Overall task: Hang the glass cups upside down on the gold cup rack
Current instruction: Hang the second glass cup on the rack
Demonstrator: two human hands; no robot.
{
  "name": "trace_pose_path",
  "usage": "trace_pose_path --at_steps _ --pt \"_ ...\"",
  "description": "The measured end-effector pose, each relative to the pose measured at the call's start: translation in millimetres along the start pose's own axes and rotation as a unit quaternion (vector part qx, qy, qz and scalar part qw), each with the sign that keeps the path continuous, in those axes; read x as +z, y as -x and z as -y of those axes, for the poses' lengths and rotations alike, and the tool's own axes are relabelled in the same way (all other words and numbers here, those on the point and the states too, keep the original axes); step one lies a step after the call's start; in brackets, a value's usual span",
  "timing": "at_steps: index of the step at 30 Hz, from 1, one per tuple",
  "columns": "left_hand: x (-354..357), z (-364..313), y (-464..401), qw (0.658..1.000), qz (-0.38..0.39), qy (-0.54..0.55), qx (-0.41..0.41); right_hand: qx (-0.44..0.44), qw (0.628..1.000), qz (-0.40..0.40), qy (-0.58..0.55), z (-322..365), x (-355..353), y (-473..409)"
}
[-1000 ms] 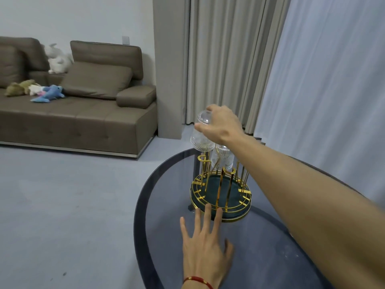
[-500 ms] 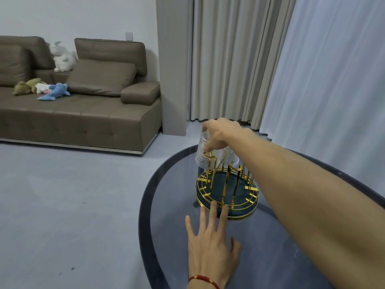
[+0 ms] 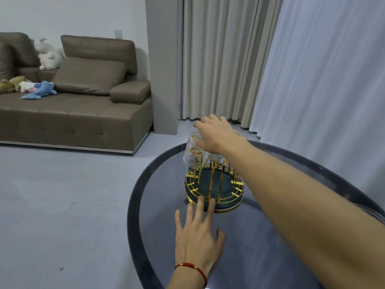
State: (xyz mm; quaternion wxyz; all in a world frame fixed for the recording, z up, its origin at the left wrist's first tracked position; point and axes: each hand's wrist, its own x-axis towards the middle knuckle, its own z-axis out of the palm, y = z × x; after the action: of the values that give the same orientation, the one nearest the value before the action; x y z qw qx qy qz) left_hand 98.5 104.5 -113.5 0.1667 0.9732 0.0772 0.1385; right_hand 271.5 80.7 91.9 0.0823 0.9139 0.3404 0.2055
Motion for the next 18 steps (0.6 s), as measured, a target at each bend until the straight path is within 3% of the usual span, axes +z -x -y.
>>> trace_pose_path --at_steps 3,6,13,18 --pt "-2.4 -0.1 2.2 1.0 0.0 -0.005 0.002 0.019 0.991 -0.103 -0.082 -0.2 -9.3 39.5" --pt "-4.1 2.2 2.7 1.0 0.005 -0.012 0.013 0.041 0.974 -0.151 -0.162 5.0 -14.2 100.6" --pt "-11.0 -4.2 10.5 1.0 0.015 -0.023 0.007 0.137 0.951 -0.117 -0.252 10.9 2.7 259.7" --pt "-26.8 -26.7 31.1 0.999 -0.025 0.029 -0.038 0.233 0.919 -0.175 -0.266 -2.6 13.6 336.3"
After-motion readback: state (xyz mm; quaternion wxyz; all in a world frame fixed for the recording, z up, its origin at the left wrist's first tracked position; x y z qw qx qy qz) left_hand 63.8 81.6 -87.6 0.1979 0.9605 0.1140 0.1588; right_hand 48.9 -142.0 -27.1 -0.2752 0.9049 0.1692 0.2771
